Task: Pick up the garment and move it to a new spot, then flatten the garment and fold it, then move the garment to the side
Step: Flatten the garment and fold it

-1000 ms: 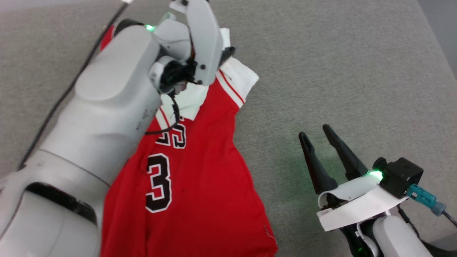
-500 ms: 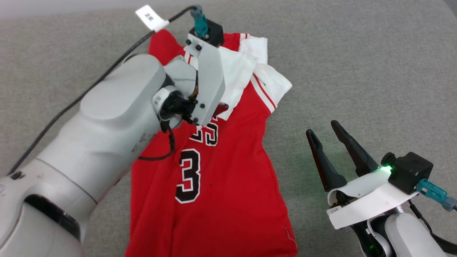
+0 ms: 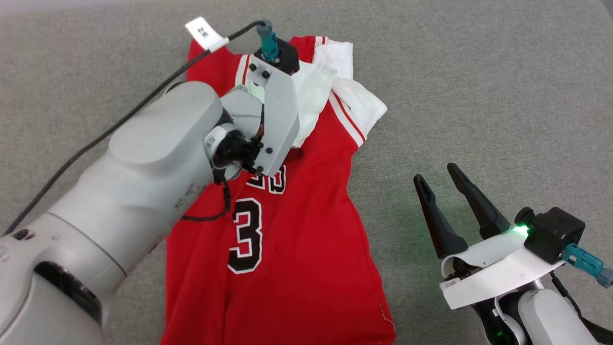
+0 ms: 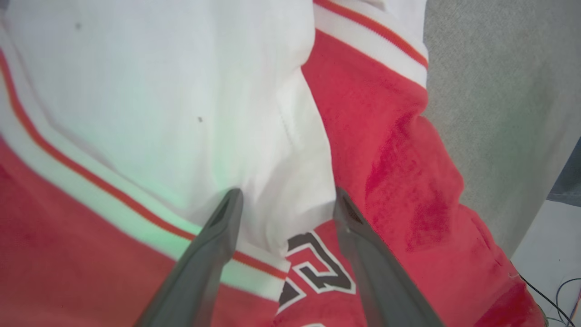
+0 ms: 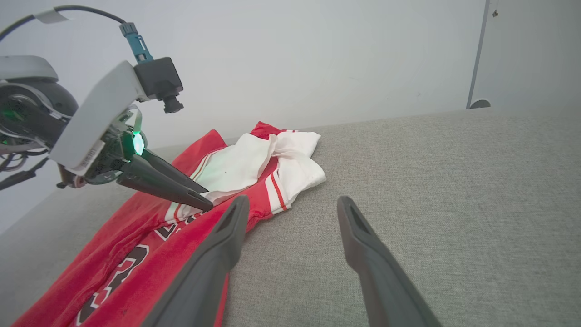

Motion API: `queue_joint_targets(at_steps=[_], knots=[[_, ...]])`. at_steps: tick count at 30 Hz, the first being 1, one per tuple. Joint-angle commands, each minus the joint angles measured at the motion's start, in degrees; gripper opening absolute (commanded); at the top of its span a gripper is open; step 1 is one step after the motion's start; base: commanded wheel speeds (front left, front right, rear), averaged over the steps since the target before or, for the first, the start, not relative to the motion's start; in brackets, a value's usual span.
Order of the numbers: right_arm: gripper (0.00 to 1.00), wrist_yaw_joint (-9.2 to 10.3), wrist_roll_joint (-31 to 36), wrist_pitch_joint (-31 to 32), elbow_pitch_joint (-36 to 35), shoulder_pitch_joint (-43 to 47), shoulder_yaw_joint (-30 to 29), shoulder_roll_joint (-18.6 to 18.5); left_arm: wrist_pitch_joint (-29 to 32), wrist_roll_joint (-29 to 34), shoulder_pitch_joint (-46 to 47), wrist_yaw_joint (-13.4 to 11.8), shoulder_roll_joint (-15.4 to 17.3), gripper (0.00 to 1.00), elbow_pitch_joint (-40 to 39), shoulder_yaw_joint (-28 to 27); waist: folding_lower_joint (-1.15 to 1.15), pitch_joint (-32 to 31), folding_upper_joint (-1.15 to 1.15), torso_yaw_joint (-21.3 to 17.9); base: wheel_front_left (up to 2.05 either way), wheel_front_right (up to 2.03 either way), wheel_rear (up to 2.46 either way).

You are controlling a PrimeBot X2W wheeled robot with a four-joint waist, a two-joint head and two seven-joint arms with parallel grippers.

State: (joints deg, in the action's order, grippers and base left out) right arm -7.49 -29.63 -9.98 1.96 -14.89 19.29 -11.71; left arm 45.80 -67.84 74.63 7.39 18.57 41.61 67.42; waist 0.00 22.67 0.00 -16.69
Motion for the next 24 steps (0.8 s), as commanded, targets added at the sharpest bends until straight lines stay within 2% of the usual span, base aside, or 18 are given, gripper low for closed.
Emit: queue_joint_targets(at_steps=[1, 9, 15, 17, 24], knots=[[1.00, 0.00, 0.5, -0.1, -0.1, -0.5, 0.0, 0.2, -0.3, -0.7, 0.3, 0.2, 0.2, 0.00, 0.4, 0.4, 0.00, 0.1, 0.00, 0.0, 0.00, 0.00, 0.00], [1.00, 0.00, 0.9, 0.4, 0.4, 0.1, -0.8, -0.2, -1.5, -5.6, 1.0, 0.1, -0.5, 0.00, 0.6, -0.7, 0.00, -0.9, 0.00, 2.1, 0.00, 0.00, 0.00], [1.00, 0.00, 1.0, 1.3, 0.0, 1.4, -1.9, -0.8, -5.1, -11.0, 0.6, 0.2, -0.1, 0.00, 1.2, -5.3, 0.00, -3.5, 0.00, 5.2, 0.00, 0.00, 0.00], [1.00, 0.00, 1.1, 1.9, -0.3, 2.0, -2.2, -1.0, -6.6, -13.7, -0.2, 0.1, 1.2, 0.00, 2.6, -8.1, 0.00, -4.6, 0.00, 6.4, 0.00, 0.00, 0.00], [1.00, 0.00, 1.6, 4.0, -1.9, 3.9, -3.4, -1.7, -11.7, -17.4, -5.6, 0.1, 8.2, 0.00, 8.0, -12.8, 0.00, -6.9, 0.00, 9.6, 0.00, 0.00, 0.00]])
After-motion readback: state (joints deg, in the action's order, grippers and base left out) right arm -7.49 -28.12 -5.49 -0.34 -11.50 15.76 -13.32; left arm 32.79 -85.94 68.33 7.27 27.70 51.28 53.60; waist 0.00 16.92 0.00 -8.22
